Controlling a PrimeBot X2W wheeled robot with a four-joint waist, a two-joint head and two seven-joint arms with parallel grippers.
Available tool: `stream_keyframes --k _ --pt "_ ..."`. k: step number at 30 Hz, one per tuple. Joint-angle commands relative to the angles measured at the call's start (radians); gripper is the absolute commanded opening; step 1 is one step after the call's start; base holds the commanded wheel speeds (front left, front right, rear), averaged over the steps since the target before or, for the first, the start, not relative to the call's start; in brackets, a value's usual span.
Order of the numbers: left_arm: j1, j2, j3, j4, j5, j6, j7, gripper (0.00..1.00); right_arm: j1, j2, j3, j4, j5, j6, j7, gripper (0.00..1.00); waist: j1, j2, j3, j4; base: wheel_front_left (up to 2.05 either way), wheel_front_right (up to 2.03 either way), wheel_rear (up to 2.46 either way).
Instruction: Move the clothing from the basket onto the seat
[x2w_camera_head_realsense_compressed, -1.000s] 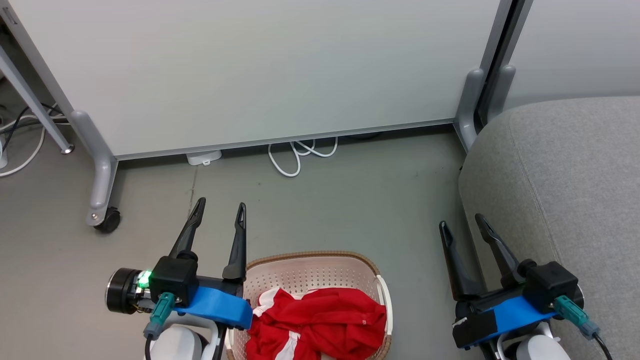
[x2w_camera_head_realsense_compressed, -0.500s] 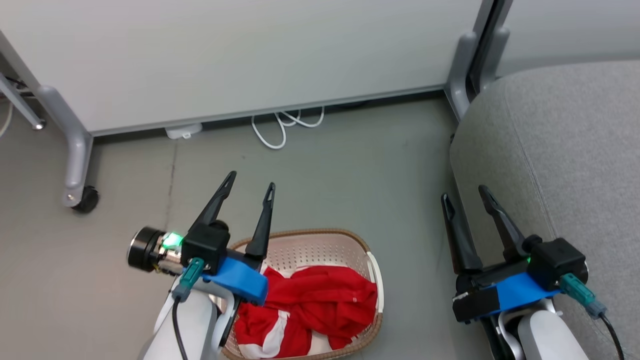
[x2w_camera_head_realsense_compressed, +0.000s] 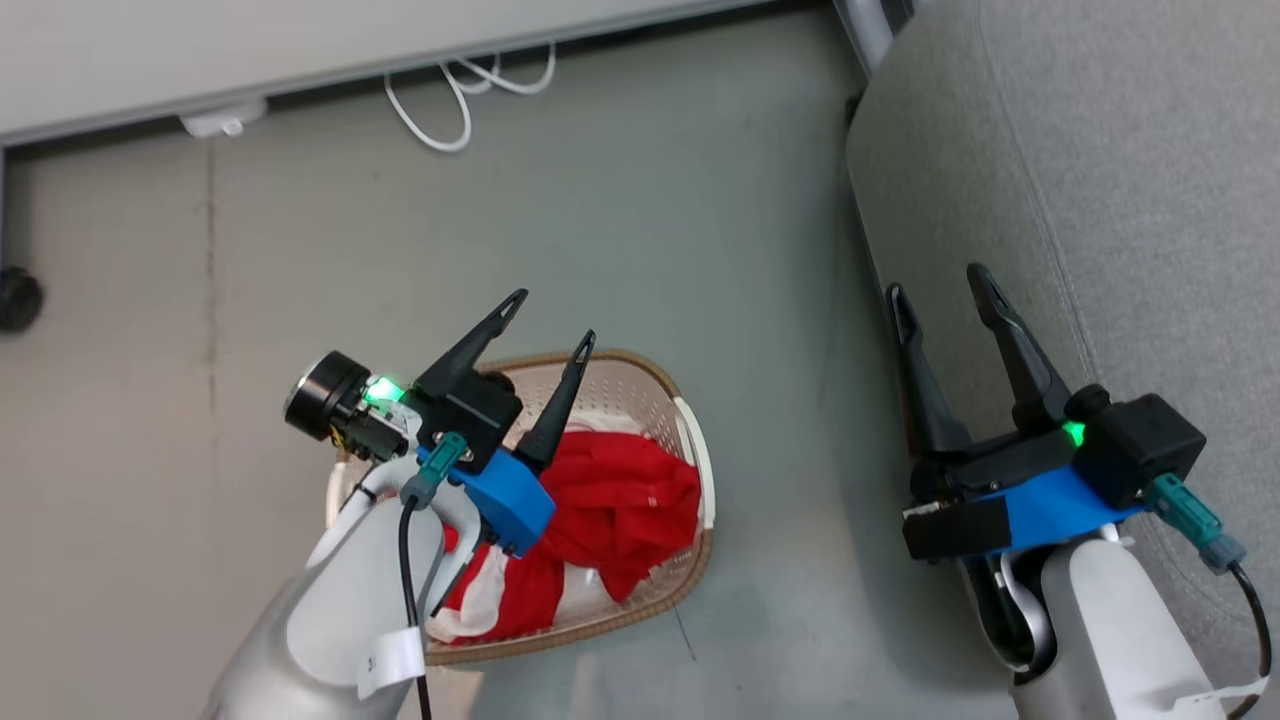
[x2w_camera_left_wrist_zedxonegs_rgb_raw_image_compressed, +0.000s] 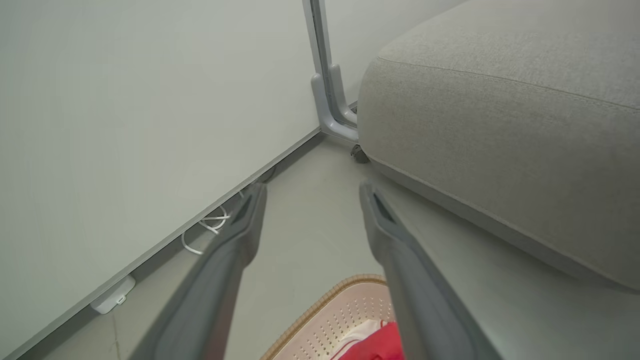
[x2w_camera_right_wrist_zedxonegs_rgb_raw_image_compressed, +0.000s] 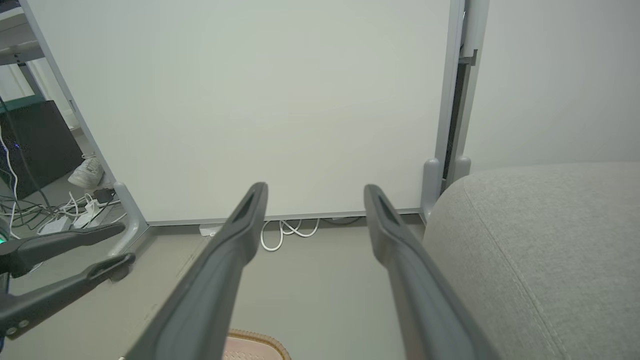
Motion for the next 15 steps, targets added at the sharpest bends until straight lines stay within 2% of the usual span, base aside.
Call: stream_keyframes --k 1,15 --pt "-0.032 0.011 -0.015 0.011 -0.005 -0.001 -0.003 1.00 -0.024 -0.003 0.002 -0.007 0.006 0.000 -0.003 1.00 -0.0001 0.0000 0.064 -0.036 0.00 0.00 0.00" --pt "-0.270 0.091 -0.337 0.249 -0.089 -0.001 -0.003 1.00 -0.146 -0.002 0.026 -0.061 -0.005 0.000 -0.003 1.00 -0.0001 0.0000 0.325 -0.099 0.00 0.00 0.00"
